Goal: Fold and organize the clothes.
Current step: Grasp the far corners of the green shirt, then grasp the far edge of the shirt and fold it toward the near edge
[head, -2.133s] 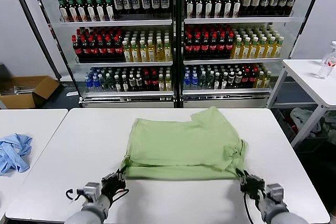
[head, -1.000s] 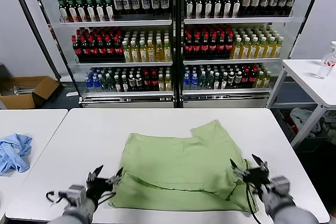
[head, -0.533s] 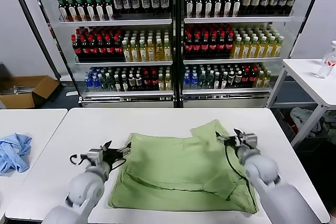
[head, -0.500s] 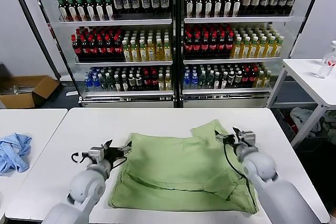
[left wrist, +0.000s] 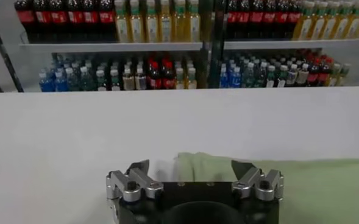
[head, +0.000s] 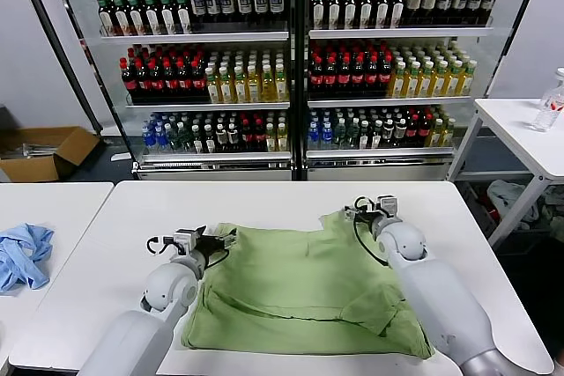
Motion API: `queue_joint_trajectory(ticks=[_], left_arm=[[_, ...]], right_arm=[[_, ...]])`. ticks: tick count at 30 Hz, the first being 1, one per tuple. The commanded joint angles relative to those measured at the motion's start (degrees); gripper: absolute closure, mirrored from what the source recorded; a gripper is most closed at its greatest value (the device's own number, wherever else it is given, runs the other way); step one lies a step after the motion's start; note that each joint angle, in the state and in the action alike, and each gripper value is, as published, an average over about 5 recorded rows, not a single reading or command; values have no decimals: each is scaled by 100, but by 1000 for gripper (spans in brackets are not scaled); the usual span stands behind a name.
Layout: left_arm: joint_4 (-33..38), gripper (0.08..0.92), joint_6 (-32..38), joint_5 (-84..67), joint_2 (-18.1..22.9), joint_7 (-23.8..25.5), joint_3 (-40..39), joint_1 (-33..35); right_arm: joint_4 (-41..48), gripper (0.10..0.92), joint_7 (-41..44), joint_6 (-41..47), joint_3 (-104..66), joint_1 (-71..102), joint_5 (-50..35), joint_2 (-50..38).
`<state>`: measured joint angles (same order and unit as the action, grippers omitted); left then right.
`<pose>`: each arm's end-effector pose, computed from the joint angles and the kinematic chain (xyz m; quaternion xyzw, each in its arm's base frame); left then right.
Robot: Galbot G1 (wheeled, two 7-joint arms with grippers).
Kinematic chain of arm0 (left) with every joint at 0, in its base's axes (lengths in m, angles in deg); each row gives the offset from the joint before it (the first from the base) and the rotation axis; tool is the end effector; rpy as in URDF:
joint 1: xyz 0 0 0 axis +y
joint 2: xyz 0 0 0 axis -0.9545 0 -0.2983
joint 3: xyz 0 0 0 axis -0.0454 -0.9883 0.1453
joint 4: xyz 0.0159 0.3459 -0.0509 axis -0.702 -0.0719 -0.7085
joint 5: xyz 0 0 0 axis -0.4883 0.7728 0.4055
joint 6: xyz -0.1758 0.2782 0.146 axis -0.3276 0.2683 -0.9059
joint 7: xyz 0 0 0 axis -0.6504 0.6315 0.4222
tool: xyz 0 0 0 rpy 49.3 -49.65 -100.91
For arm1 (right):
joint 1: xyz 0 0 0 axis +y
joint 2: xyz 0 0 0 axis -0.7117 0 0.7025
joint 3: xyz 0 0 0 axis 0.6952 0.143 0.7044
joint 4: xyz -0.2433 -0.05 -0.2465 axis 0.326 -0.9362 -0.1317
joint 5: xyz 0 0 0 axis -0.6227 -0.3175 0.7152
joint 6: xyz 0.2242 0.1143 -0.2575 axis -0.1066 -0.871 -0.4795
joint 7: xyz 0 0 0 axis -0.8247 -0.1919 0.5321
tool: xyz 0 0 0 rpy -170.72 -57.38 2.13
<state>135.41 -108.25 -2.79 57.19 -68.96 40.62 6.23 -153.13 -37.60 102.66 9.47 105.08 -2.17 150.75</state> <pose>0.4029 0.0278 -0.3095 -0.0593 -0.9619 -0.0073 0.2666 0.5125 -0.0366 -0.3102 0.0517 -0.9534 0.0291 0.2959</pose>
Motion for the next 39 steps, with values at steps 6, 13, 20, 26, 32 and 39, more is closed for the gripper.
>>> queue_joint_trajectory(ticks=[6,13,20,26,32,39], left_arm=[[-259,284,64,13,49,72,-146,-71],[-226,483,101,11,56,139,-140,45],[-167,683,322,-71,38,182,-76,155],[86,852,604,-214,-47,186,85,245],[801,911,717,-442,-286,163,370,552],[1696,911,702,-652,-557,147,681,1050]], right_arm=[[310,342,-6,10,225,-3,-37,88],[-182,538,-61,-15,174,317,-48,-96],[-541,746,-115,-295,135,461,11,-186],[-1074,899,-146,-549,-27,519,-9,-311],[-1908,917,-212,-550,-319,754,-167,-625],[-2972,917,-325,-452,-748,1252,-403,-1116]])
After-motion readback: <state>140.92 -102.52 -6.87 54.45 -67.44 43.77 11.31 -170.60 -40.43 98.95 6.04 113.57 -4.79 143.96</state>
